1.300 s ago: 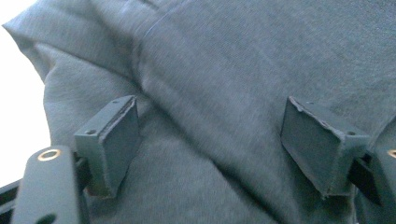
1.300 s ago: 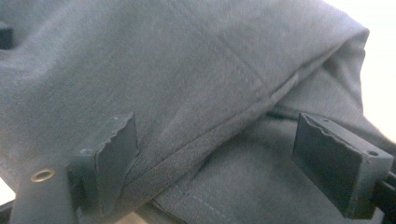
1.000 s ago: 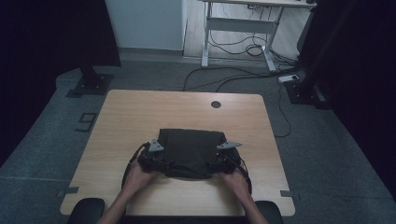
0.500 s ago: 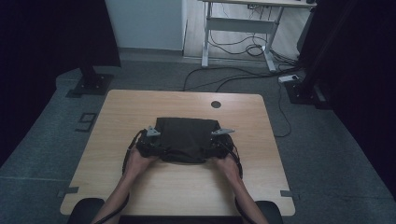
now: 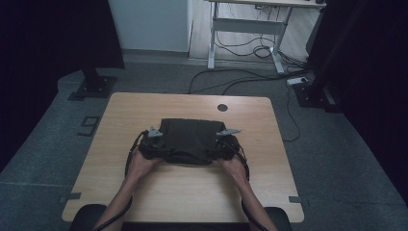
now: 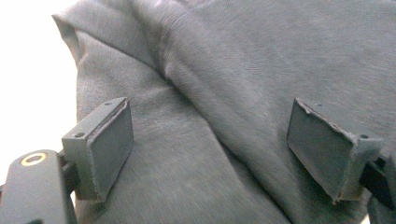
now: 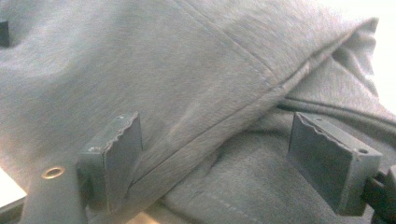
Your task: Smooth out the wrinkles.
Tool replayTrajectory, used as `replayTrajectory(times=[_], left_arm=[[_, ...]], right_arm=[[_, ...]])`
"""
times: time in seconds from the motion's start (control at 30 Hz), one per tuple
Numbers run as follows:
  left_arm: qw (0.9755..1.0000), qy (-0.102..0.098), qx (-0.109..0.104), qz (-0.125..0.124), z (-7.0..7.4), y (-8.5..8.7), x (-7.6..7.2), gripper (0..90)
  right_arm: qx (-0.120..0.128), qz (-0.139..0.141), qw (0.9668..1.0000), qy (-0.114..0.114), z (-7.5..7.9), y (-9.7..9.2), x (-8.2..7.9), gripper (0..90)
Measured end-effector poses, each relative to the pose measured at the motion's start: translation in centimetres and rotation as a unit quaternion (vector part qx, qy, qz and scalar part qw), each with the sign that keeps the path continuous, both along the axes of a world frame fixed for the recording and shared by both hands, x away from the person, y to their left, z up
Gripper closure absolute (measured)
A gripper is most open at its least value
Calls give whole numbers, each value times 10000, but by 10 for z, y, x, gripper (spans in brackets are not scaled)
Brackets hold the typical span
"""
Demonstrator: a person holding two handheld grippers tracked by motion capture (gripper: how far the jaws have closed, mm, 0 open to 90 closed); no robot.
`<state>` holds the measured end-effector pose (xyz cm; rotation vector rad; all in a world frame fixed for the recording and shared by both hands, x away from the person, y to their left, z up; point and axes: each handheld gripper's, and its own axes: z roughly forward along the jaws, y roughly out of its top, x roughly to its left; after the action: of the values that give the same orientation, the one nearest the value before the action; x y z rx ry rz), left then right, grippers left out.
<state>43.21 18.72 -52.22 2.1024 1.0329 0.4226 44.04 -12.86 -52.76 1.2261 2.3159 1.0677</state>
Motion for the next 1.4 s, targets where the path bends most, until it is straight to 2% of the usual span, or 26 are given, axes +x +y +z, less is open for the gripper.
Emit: replayTrajectory(times=[0.17, 0.37, 0.43, 0.6, 0.73, 0.93, 1.03, 1.2, 1.4], left_arm=[[9999, -86, -51, -106, 19, 7, -15, 119], [9995, -251, -91, -141, 34, 19, -32, 93], [9994, -317, -39, -138, 38, 23, -37, 84], [9985, -466, 201, -192, 42, 30, -51, 41], [9984, -477, 279, -148, 38, 40, -61, 17], [9990, -353, 271, -44, 21, 56, -74, 0], [9995, -216, 247, 8, 11, 63, -78, 0], [9994, 18, 353, 28, -6, 71, -84, 0], [9986, 257, 468, 35, -20, 74, -84, 0]], right_arm=[[10, 230, 9997, -79, 15, -1, -10, 141], [29, 482, 9987, -174, 32, -10, -27, 122], [17, 503, 9985, -204, 36, -13, -31, 99], [-205, 573, 9977, -303, 46, -24, -44, 0], [-156, 491, 9979, -385, 51, -39, -55, 0], [-121, 329, 9984, -446, 47, -59, -70, 0], [-112, 175, 9989, -417, 39, -71, -77, 0], [-222, 16, 9989, -417, 22, -86, -83, 0], [-218, -85, 9994, -260, 1, -99, -86, 0]])
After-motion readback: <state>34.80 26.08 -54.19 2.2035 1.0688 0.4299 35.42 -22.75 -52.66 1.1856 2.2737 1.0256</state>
